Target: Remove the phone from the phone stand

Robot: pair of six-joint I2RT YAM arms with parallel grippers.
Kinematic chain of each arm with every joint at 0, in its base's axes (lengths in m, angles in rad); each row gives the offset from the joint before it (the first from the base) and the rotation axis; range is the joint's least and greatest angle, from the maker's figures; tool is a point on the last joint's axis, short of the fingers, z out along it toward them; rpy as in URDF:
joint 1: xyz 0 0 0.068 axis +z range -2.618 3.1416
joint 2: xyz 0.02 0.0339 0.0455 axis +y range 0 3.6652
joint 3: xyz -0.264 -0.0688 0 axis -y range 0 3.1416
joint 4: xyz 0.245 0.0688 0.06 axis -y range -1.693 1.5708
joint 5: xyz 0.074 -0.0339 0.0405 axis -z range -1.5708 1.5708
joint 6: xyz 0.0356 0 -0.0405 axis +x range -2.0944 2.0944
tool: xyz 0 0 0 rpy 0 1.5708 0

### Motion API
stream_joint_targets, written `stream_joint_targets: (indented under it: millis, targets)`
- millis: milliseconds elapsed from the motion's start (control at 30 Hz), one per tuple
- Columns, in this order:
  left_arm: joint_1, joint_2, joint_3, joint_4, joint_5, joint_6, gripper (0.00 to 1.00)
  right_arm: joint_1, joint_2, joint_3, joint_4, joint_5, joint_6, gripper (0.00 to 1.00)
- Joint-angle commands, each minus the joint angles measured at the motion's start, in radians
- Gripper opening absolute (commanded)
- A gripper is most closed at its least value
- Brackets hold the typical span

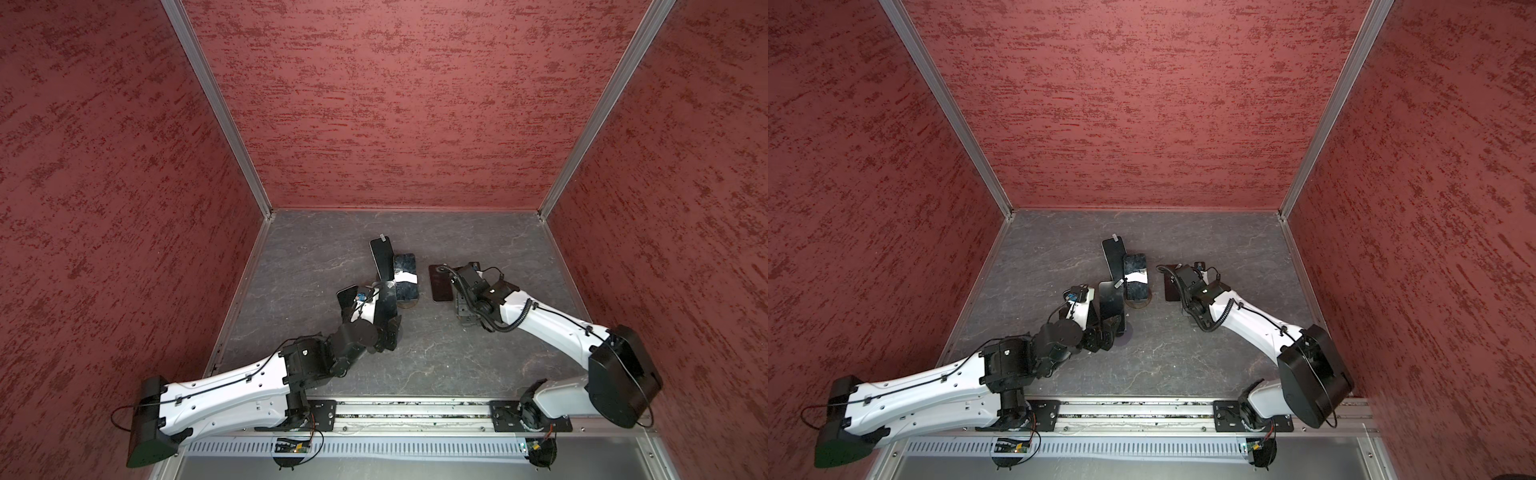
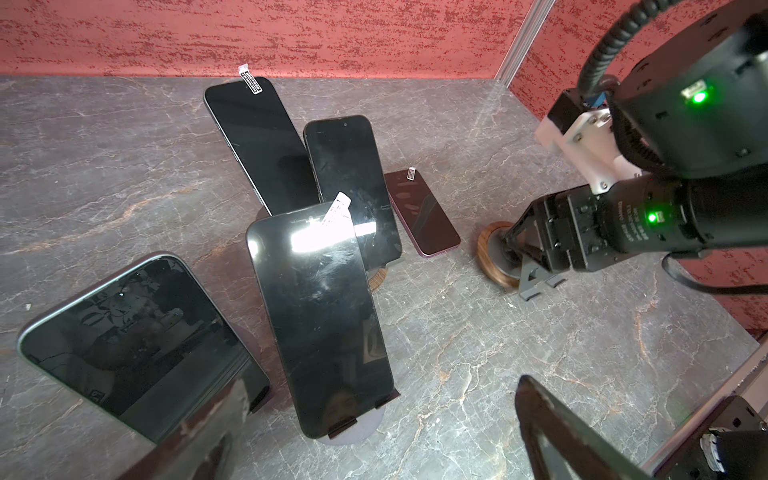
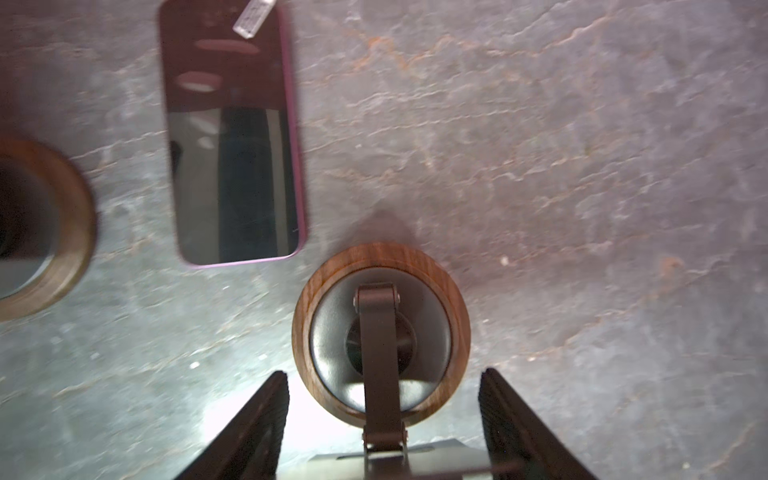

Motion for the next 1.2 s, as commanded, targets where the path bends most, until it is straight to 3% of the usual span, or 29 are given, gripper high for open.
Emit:
stream_joint_targets:
  millis: [0, 300, 567, 767, 1167]
  targets:
    - [0.007, 0.011, 0.013, -0.013, -0.024, -0.007, 1.0, -0.071, -0.005, 0.05, 0.03, 0.005, -0.077, 0.67]
    - [0.019, 0.022, 0.012, -0.016, -0.048, -0.005, 1.0, -0.227, 0.164, 0.189, 0.184, -0.114, -0.226, 0.68]
    - [0.045, 0.002, 0.017, -0.029, -0.045, -0.002, 1.0, -0.289, 0.381, 0.425, 0.237, -0.185, -0.334, 0.68]
    - [0.072, -0.024, 0.011, -0.038, -0.032, -0.017, 1.0, -0.32, 0.502, 0.553, 0.23, -0.231, -0.362, 0.69]
    - [0.108, 0.004, 0.014, -0.027, 0.002, -0.013, 1.0, -0.338, 0.598, 0.597, 0.193, -0.243, -0.376, 0.72]
